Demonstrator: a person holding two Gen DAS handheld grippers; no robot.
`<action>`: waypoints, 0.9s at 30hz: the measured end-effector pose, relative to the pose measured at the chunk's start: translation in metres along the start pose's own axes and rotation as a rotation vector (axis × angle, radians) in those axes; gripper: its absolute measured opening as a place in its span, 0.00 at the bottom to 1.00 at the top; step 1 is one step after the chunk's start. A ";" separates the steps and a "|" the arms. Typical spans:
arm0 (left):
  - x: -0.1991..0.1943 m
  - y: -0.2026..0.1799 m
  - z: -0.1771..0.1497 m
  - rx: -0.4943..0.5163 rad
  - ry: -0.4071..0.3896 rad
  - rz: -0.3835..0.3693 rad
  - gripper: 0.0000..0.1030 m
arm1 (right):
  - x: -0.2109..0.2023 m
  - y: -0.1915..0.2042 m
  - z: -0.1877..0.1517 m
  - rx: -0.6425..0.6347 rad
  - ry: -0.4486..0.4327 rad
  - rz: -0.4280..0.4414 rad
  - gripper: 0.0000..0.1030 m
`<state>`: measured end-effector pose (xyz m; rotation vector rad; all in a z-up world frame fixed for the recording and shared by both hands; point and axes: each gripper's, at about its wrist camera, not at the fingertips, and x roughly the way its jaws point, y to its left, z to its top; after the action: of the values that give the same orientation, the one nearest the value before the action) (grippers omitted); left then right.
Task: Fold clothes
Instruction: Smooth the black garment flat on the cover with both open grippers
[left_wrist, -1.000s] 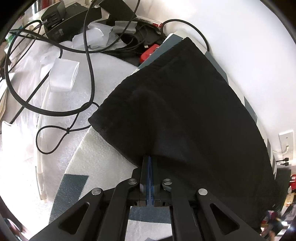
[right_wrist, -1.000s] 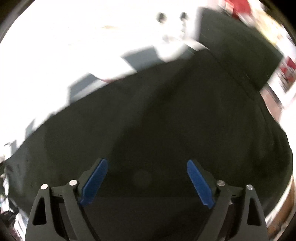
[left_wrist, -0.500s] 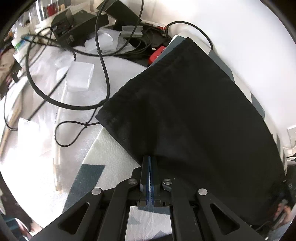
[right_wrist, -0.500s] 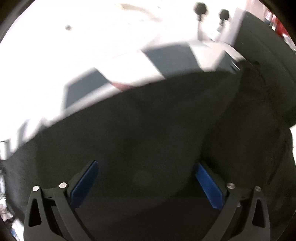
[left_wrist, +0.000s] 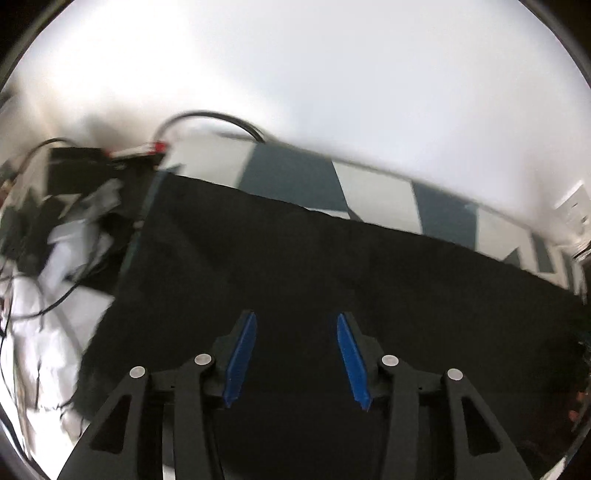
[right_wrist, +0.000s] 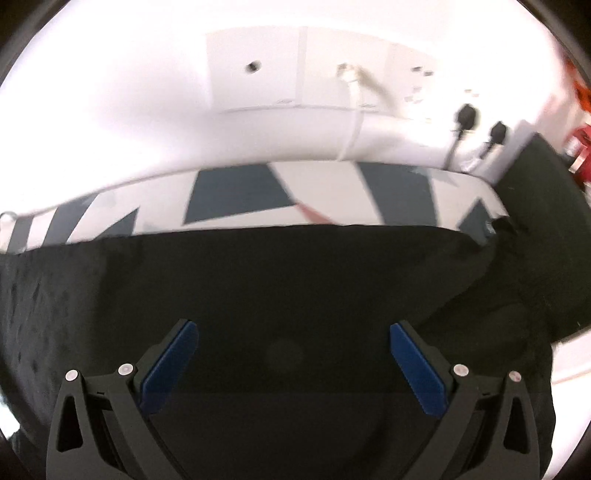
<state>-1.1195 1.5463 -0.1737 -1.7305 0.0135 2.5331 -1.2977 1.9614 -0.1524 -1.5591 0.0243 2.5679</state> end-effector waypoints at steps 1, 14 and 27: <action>0.011 -0.005 0.003 0.016 0.021 0.013 0.44 | 0.004 0.007 0.001 -0.016 0.012 0.001 1.00; 0.031 0.022 0.015 -0.025 -0.006 0.195 0.82 | 0.039 0.033 0.017 -0.014 0.068 0.041 1.00; 0.017 0.068 0.017 -0.132 0.010 0.221 0.81 | 0.011 0.076 0.040 -0.062 -0.013 0.102 1.00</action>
<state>-1.1458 1.4806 -0.1857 -1.8862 0.0419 2.7380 -1.3480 1.8909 -0.1482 -1.6029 0.0231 2.6809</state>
